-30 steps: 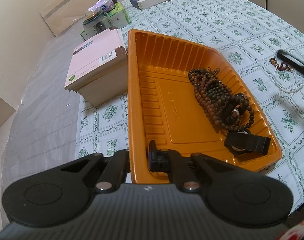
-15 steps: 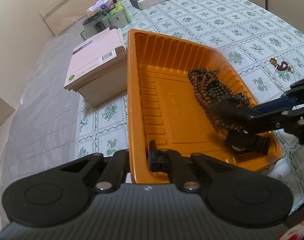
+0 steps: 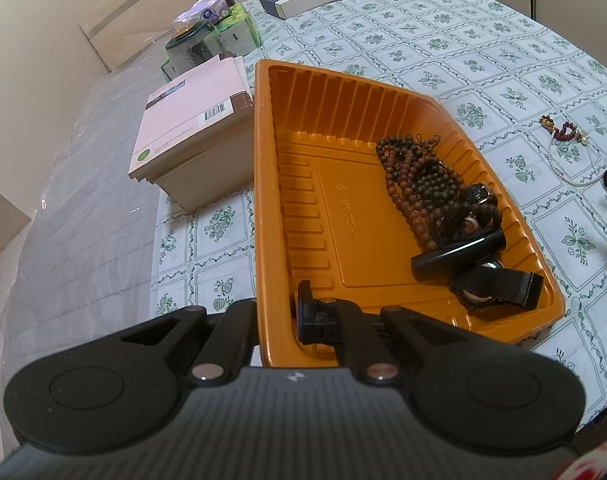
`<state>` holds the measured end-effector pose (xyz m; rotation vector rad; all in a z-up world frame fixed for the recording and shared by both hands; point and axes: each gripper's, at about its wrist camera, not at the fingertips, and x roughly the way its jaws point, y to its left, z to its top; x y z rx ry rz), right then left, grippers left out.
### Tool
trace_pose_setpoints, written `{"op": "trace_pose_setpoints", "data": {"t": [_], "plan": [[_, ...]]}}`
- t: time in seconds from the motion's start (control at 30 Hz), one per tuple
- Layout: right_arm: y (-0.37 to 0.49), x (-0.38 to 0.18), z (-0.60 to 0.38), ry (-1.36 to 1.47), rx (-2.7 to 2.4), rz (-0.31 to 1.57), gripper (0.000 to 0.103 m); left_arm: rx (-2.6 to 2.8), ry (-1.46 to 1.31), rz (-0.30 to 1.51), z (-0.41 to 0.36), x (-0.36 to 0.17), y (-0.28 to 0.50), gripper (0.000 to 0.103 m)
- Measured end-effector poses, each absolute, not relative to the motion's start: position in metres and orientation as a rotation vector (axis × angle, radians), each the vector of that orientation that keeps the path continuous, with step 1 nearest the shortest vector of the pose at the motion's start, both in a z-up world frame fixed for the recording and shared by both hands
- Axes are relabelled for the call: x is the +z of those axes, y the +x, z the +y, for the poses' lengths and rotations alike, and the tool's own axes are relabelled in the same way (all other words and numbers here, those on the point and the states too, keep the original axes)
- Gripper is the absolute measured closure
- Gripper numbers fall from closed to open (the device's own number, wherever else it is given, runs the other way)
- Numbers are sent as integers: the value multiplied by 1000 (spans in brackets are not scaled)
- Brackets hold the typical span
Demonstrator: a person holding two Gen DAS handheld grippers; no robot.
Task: Organize jewelry
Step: 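Carry the black pendant into the orange tray and release it, then move the right tool back toward the pearl necklace on the cloth, then grasp the pearl necklace with the right tool and lift it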
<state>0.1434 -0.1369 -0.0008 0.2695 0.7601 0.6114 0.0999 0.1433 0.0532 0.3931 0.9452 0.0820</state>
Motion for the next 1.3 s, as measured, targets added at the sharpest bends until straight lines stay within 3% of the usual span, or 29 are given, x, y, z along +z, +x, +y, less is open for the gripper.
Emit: {"op": "trace_pose_setpoints", "data": {"t": [0.23, 0.47, 0.67, 0.93, 0.97, 1.0, 1.07, 1.3], "plan": [[147, -20, -186, 195, 420, 756, 48, 83, 396, 946, 143, 53, 100, 100], [141, -33, -170, 26, 490, 738, 48, 83, 397, 947, 143, 53, 100, 100], [149, -44, -151, -58, 541, 737, 58, 83, 396, 946, 143, 53, 100, 100], [161, -55, -131, -292, 643, 696, 60, 83, 396, 947, 143, 54, 99, 100], [163, -55, -131, -292, 653, 701, 66, 82, 396, 947, 143, 54, 99, 100], [164, -55, -131, -289, 664, 707, 82, 81, 395, 947, 143, 54, 99, 100], [165, -54, -128, -307, 679, 718, 98, 81, 395, 948, 144, 54, 99, 100], [153, -26, -135, -276, 675, 669, 101, 78, 397, 946, 145, 54, 99, 100]]}}
